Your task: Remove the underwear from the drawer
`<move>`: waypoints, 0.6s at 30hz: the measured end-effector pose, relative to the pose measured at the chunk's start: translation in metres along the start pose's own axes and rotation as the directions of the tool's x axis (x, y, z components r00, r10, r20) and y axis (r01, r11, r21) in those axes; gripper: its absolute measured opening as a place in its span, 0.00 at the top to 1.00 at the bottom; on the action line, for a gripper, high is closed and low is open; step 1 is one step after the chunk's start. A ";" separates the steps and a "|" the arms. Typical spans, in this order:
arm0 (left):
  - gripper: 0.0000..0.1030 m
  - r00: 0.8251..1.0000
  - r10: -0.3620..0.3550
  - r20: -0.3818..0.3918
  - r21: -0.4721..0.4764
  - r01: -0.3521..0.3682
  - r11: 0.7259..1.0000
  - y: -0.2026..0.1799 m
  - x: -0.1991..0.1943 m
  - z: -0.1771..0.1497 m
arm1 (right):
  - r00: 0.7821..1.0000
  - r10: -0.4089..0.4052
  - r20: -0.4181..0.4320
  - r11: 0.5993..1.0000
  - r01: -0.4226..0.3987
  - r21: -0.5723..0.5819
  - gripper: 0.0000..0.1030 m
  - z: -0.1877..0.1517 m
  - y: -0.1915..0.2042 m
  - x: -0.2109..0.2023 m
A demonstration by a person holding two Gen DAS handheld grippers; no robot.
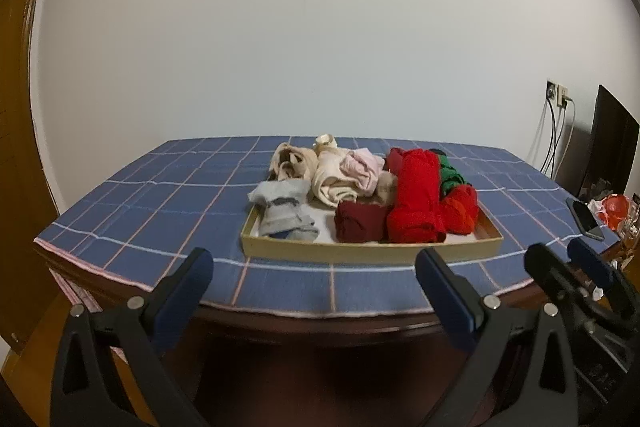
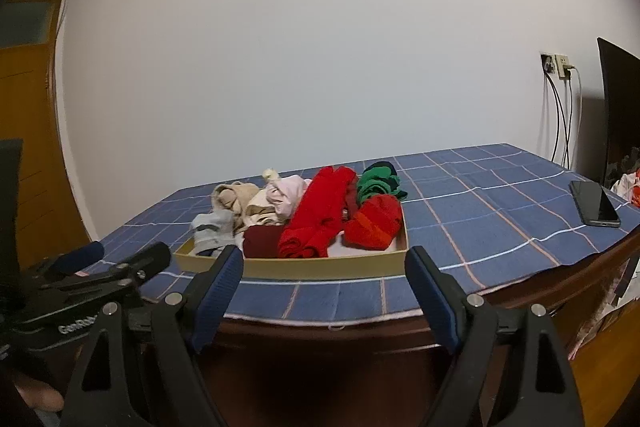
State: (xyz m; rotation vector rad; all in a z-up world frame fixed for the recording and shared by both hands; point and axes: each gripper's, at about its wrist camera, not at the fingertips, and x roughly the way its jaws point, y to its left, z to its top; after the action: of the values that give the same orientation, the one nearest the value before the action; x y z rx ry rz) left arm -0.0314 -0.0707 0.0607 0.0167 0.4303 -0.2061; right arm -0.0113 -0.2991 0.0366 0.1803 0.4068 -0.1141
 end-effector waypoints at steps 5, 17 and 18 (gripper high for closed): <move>0.00 1.000 0.003 0.009 -0.013 -0.003 1.000 0.005 -0.017 -0.007 | 1.000 0.016 0.027 1.000 -0.015 -0.015 0.17 -0.003 0.006 -0.025; 0.00 1.000 0.017 0.026 0.036 -0.018 0.999 0.000 -0.052 -0.021 | 0.996 0.045 0.076 0.999 -0.044 -0.019 0.15 -0.007 0.012 -0.077; 0.00 1.000 0.016 0.023 0.040 -0.016 0.999 0.000 -0.053 -0.022 | 0.996 0.044 0.080 0.999 -0.043 -0.017 0.14 -0.007 0.011 -0.081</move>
State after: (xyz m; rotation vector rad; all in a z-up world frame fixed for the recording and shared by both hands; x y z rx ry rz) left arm -0.0878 -0.0595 0.0623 0.0575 0.4031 -0.1991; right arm -0.0861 -0.2814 0.0644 0.1692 0.3228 -0.0753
